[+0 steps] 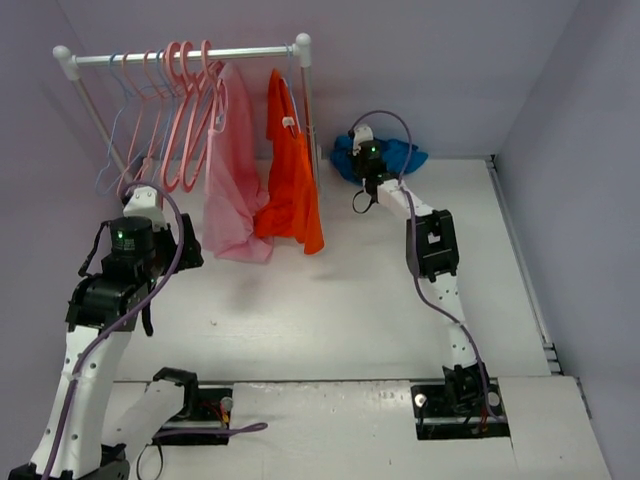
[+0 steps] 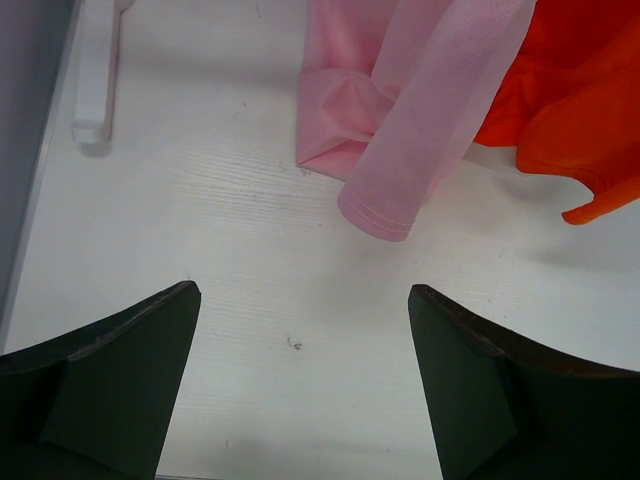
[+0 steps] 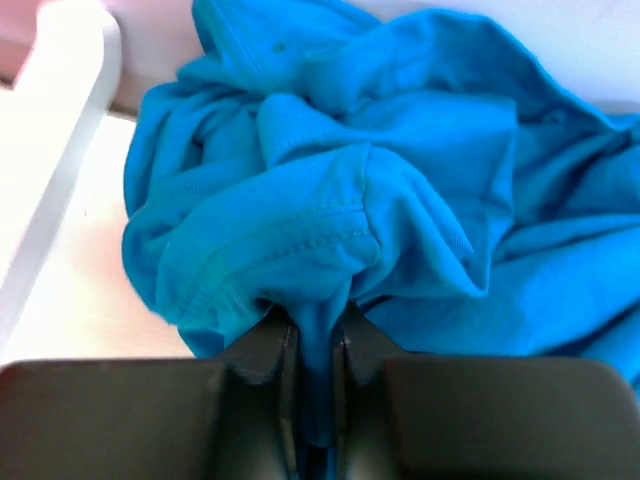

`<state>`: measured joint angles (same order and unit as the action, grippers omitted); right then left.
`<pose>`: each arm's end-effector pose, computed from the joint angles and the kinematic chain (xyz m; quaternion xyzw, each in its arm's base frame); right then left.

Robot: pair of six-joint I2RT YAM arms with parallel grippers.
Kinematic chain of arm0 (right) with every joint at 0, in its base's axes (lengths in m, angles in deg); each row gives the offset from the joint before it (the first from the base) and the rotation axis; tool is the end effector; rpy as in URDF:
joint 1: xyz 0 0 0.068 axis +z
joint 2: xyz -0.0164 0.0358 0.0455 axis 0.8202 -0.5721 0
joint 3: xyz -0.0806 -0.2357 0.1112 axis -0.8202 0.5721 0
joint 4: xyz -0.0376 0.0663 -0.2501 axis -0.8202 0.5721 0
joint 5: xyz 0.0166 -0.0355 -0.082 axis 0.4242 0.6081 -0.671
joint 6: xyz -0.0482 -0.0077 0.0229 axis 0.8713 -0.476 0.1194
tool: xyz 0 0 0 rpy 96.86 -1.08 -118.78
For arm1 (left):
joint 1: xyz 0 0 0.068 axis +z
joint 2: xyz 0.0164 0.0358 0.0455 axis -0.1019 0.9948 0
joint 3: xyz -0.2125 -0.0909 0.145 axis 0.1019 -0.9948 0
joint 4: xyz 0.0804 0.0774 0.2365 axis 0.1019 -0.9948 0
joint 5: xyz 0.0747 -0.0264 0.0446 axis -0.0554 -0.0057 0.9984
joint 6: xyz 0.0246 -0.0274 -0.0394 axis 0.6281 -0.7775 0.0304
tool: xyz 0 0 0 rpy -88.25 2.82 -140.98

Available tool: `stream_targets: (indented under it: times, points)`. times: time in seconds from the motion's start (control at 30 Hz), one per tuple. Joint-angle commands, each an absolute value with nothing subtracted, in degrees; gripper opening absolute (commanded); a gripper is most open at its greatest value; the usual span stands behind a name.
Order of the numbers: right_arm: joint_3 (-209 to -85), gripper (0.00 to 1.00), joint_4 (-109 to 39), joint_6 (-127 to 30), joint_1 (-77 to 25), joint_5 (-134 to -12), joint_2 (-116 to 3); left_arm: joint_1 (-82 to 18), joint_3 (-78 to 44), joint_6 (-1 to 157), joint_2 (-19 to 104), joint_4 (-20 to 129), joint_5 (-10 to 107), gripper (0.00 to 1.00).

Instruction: Place the t-shirt on the hanger

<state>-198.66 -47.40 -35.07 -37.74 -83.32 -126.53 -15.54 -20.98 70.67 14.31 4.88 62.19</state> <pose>0.5797 0.1796 0.1703 -0.1466 0.7666 0.0424 0.6238 0.1461 -0.0215 0.4008 -0.0946 0.8478 -0.0914 0.5138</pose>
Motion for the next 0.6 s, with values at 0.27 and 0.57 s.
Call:
stream_targets:
  times: [0.27, 0.57]
  points:
    - [-168.07, 0.0, -50.88, -29.05, -36.33, -78.04, -74.46, -16.24, -5.91, 71.89, 18.69, 7.03, 49.7, 0.81]
    - [-144.55, 0.0, -43.06, -34.04, -35.19, -60.18, -43.91, -19.17, -4.78, 73.9, 18.13, 7.08, 43.94, 0.81]
